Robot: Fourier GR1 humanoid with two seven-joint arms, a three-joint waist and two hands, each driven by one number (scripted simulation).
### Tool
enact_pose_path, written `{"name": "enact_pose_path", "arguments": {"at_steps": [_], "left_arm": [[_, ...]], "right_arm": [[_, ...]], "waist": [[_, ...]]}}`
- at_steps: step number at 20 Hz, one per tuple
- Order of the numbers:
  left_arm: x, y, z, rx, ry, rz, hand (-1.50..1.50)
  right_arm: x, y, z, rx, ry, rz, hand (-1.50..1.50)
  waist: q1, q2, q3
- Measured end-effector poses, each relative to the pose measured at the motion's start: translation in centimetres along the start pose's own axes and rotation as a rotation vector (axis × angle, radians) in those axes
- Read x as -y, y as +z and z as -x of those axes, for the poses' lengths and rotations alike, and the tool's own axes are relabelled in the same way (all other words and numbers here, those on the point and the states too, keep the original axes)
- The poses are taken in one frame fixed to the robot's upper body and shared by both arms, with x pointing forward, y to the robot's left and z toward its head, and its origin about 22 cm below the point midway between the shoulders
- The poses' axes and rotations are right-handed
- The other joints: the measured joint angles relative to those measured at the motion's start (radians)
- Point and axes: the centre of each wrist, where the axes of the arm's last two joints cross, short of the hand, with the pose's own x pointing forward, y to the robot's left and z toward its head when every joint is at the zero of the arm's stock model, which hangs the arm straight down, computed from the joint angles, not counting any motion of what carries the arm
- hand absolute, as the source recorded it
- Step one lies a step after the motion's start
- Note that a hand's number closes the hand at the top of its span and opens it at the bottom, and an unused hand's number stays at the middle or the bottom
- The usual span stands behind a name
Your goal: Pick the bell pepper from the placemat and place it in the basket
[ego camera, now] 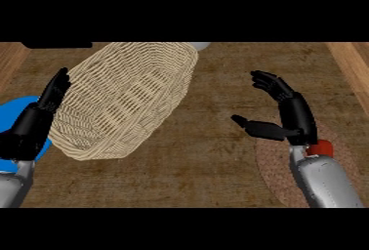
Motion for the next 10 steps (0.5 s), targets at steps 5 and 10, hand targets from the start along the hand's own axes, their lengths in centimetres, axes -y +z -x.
{"name": "enact_pose_path", "arguments": {"at_steps": [5,10], "left_arm": [[-0.2,0.1,0.1,-0.005,-0.011,-0.008,0.00],[-0.2,-0.1,0.0,-0.008,-0.011,-0.008,0.00]], "right_arm": [[5.2,-2.1,-2.9,-0.094,0.438,0.026,-1.50],[8.5,-3.5,-6.7,-0.264,0.812,-0.148,-1.50]], "waist": [[-0.008,-0.005,-0.005],[-0.002,-0.005,-0.007]]}}
